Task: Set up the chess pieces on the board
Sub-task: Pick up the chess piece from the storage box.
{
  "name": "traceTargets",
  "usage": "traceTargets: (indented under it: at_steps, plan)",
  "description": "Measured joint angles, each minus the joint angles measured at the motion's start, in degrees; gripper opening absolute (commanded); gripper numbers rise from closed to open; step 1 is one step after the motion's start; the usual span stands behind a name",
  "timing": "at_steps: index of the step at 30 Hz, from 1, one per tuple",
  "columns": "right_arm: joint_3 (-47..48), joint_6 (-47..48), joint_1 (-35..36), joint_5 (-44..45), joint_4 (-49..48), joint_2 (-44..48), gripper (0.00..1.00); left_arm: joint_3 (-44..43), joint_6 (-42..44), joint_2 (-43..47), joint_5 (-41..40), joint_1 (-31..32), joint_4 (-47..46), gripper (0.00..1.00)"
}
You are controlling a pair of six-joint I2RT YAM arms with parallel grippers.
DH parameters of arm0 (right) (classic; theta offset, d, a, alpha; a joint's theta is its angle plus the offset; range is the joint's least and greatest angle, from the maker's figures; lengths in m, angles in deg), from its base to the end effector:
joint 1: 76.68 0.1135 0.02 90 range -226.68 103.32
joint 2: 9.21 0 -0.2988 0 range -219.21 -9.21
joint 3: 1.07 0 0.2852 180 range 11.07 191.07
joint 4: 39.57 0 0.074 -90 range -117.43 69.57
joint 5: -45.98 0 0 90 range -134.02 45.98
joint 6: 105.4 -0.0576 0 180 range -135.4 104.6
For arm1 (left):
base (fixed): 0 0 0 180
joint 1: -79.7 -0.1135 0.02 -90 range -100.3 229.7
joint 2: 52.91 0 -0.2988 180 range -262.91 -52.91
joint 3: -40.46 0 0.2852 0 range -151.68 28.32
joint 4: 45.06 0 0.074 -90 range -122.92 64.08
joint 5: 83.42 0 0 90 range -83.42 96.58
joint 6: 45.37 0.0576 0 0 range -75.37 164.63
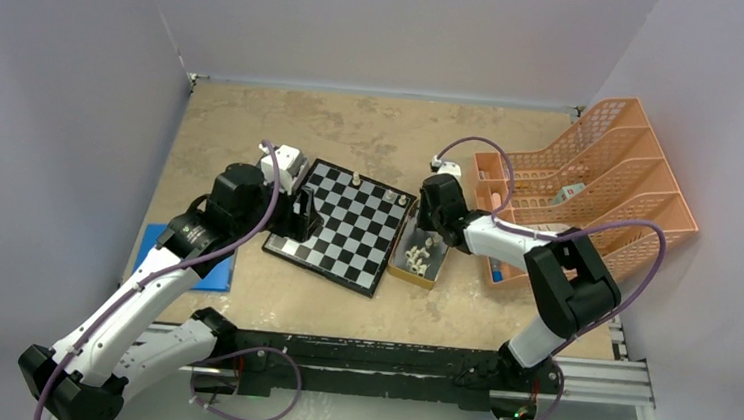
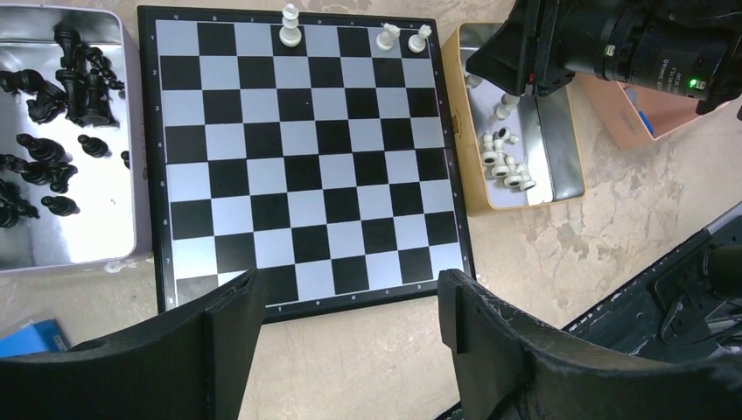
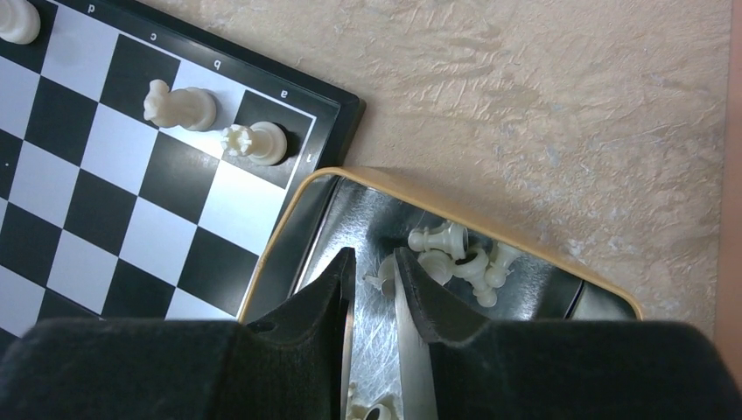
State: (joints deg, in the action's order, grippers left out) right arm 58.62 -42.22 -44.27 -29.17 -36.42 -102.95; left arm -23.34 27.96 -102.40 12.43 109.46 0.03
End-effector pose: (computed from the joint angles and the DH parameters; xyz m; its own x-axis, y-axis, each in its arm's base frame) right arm 0.3279 0.1907 0.1736 -0.6115 0.1284 -0.7808 -0.0782 0.9721 0.2211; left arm 0.1838 -0.1118 0.3440 -0.5890 0.0081 -0.8081 0.4184 0.8585 -0.2964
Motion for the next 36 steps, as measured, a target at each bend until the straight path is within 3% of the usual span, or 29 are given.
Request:
traceTargets:
  at_steps: [10, 21, 36]
  plan:
    - [0.6, 0.0, 0.0, 0.0, 1.9, -0.2, 0.28, 0.0, 0.0, 0.0, -0.4, 0.0, 0.7, 0.71]
    - [1.4, 0.3, 0.0, 0.8, 3.1, -1.9, 0.14, 0.0, 0.0, 0.3, -2.1, 0.0, 1.1, 0.71]
    - [3.8, 1.2, 0.2, 1.1, 8.3, 5.0, 0.14, 0.0, 0.0, 0.5, -3.7, 0.0, 1.1, 0.71]
